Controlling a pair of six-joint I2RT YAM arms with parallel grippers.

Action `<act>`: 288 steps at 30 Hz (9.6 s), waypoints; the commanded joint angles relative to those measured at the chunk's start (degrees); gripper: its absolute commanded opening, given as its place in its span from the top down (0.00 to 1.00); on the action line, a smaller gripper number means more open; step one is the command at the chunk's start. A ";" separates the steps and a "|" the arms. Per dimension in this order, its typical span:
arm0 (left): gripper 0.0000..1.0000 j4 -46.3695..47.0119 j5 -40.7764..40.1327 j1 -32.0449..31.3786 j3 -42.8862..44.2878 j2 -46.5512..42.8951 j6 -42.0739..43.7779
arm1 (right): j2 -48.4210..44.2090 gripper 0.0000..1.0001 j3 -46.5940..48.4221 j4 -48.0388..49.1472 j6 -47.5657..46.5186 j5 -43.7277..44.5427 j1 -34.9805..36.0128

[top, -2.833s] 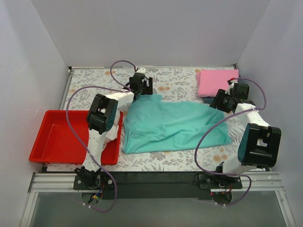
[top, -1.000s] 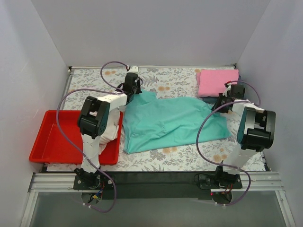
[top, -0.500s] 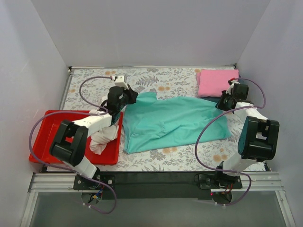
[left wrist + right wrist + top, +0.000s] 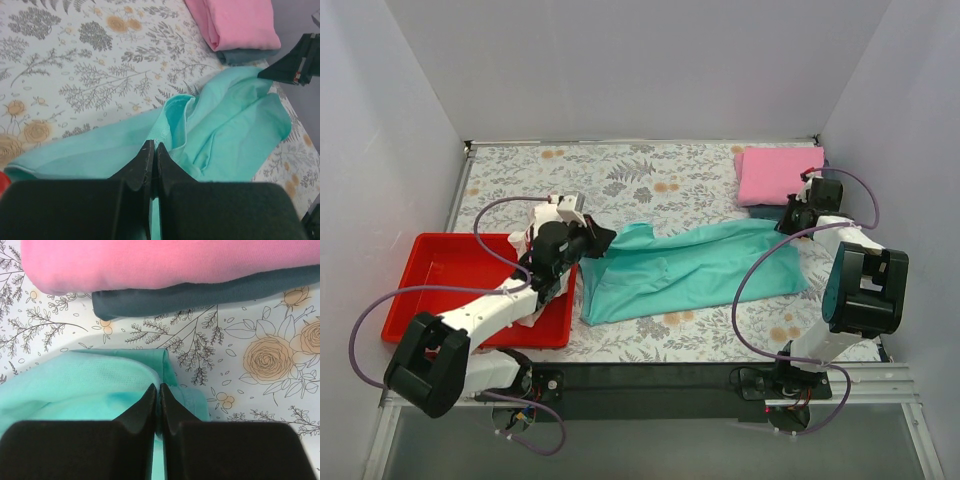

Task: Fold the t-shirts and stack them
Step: Fold the tshirt

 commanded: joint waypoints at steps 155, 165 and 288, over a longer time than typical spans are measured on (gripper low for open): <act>0.12 -9.40 -7.14 -13.61 1.15 22.12 -4.57 | -0.20 0.65 9.55 -20.77 5.02 40.83 28.98; 0.12 -9.40 -7.14 -13.61 0.80 21.59 -4.57 | 4.10 0.65 9.47 -20.77 5.20 41.97 28.98; 0.11 -16.50 -12.67 -12.91 3.52 10.26 -5.53 | -14.53 0.54 -6.79 -10.40 0.10 12.98 15.97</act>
